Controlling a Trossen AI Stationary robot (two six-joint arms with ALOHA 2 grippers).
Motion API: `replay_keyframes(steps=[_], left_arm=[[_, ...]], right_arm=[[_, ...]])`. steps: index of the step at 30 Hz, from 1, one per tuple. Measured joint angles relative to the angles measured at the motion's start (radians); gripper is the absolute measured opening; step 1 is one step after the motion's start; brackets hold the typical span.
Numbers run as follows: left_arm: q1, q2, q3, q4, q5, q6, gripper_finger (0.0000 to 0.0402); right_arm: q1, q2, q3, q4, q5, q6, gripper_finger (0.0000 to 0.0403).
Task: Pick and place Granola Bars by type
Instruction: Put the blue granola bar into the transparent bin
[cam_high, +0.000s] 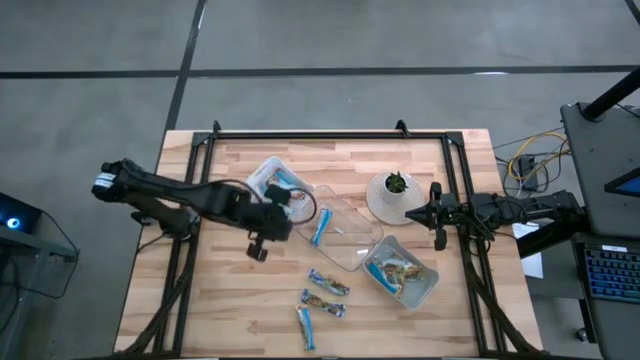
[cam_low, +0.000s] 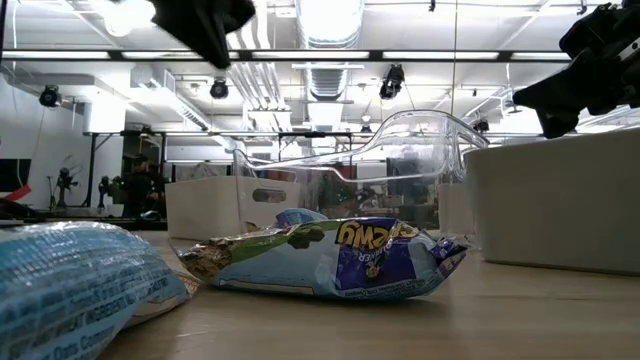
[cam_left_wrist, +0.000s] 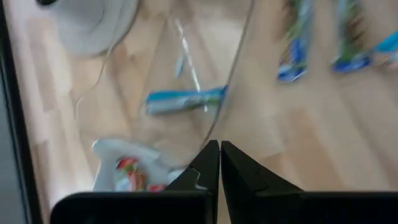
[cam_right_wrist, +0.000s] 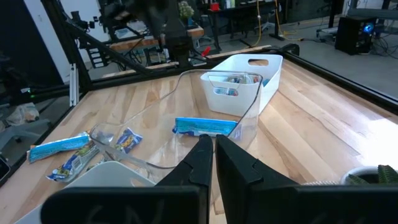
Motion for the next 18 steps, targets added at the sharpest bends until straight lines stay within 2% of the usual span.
replay_keyframes(steps=[9,15,18], left_arm=[[-0.131,0.016,0.033,0.050,0.020,-0.089,0.0000],[-0.163,0.053,0.031,0.109,0.027,-0.094,0.0001],[-0.165,0.073,0.031,0.143,0.075,-0.075,0.0012]], right_arm=[[0.000,0.000,0.000,0.000,0.000,0.000,0.0013],[0.000,0.000,0.000,0.000,0.000,0.000,0.0013],[0.000,0.000,0.000,0.000,0.000,0.000,0.0013]])
